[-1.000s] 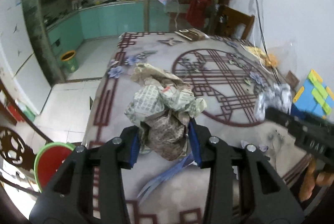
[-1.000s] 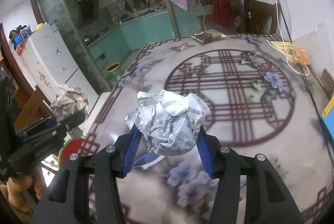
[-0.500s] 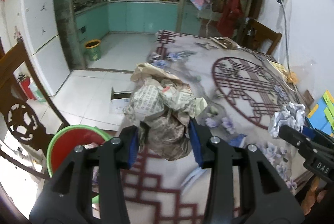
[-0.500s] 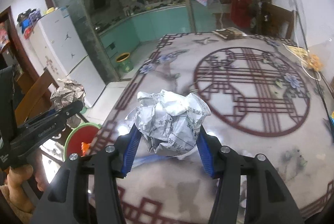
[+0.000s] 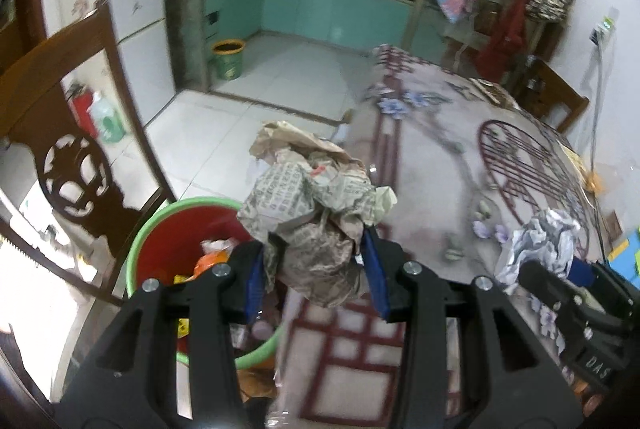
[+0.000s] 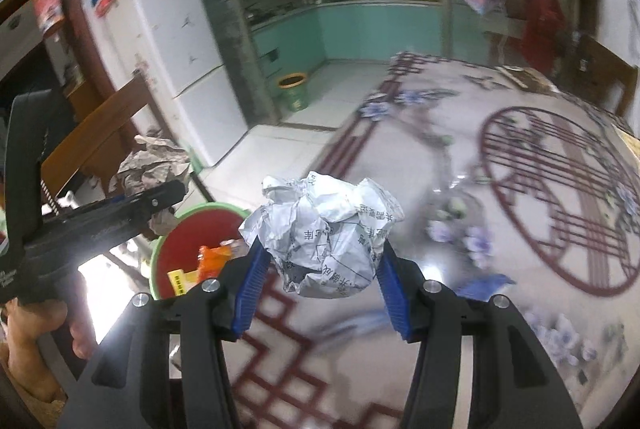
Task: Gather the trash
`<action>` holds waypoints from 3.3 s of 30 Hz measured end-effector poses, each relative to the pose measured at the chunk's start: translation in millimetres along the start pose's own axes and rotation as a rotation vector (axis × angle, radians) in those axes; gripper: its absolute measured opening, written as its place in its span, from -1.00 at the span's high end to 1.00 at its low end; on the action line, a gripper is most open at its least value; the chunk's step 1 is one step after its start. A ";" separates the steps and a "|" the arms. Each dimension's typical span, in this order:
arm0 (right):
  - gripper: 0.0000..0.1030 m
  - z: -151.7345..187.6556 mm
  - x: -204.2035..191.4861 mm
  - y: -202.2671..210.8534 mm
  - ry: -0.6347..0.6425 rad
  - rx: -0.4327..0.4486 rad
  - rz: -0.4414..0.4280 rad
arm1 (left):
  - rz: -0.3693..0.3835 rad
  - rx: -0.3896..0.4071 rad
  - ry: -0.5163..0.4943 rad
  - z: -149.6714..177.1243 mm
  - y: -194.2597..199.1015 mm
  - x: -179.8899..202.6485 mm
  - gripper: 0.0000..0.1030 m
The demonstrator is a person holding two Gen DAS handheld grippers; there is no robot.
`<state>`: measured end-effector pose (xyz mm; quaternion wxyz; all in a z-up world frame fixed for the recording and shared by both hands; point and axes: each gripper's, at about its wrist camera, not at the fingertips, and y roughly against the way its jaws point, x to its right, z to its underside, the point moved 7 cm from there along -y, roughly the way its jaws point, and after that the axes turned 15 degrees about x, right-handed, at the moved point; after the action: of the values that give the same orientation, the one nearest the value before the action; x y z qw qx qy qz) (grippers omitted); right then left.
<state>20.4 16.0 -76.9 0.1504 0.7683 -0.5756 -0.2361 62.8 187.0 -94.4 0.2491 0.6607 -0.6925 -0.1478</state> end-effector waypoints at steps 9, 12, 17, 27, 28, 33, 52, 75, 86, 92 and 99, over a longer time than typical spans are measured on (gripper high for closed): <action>-0.01 10.9 -49.2 -48.1 0.060 -0.056 -0.092 | -0.109 -0.067 0.075 17.9 -17.4 -65.6 0.21; -0.01 11.8 -59.3 -61.0 0.072 -0.068 -0.112 | -0.128 -0.085 0.076 24.7 -22.6 -77.7 0.21; -0.02 13.0 -74.8 -77.9 0.105 -0.079 -0.134 | -0.143 -0.117 0.102 33.5 -32.0 -93.9 0.21; -0.03 22.0 -94.7 -98.4 0.139 -0.113 -0.166 | -0.162 -0.156 0.118 46.1 -37.5 -111.7 0.21; -0.03 22.9 -95.6 -100.1 0.141 -0.117 -0.168 | -0.164 -0.158 0.120 46.7 -37.5 -113.1 0.21; -0.03 27.0 -101.5 -107.8 0.150 -0.136 -0.179 | -0.174 -0.165 0.129 48.1 -37.7 -117.6 0.21; -0.03 29.8 -117.3 -117.6 0.203 -0.151 -0.182 | -0.204 -0.172 0.233 50.7 -35.2 -134.1 0.21; -0.43 43.9 -136.8 -134.1 0.245 -0.202 -0.222 | -0.234 -0.176 0.241 50.5 -30.5 -146.8 0.04; -0.84 6.9 -78.1 -77.7 0.242 -0.043 -0.137 | -0.232 -0.062 0.229 23.0 -17.5 -124.0 -0.70; -0.86 -16.4 -2.8 -15.8 0.263 0.037 -0.047 | -0.169 0.107 0.156 -21.5 -6.2 -44.5 -0.90; -0.86 -37.1 98.7 52.1 0.246 0.137 0.119 | 0.027 0.301 0.045 -62.5 14.4 80.9 -0.90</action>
<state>20.2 -95.0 -38.2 0.1807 0.7643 -0.6123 -0.0911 84.2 116.0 -22.6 0.1645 0.6843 -0.7100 -0.0241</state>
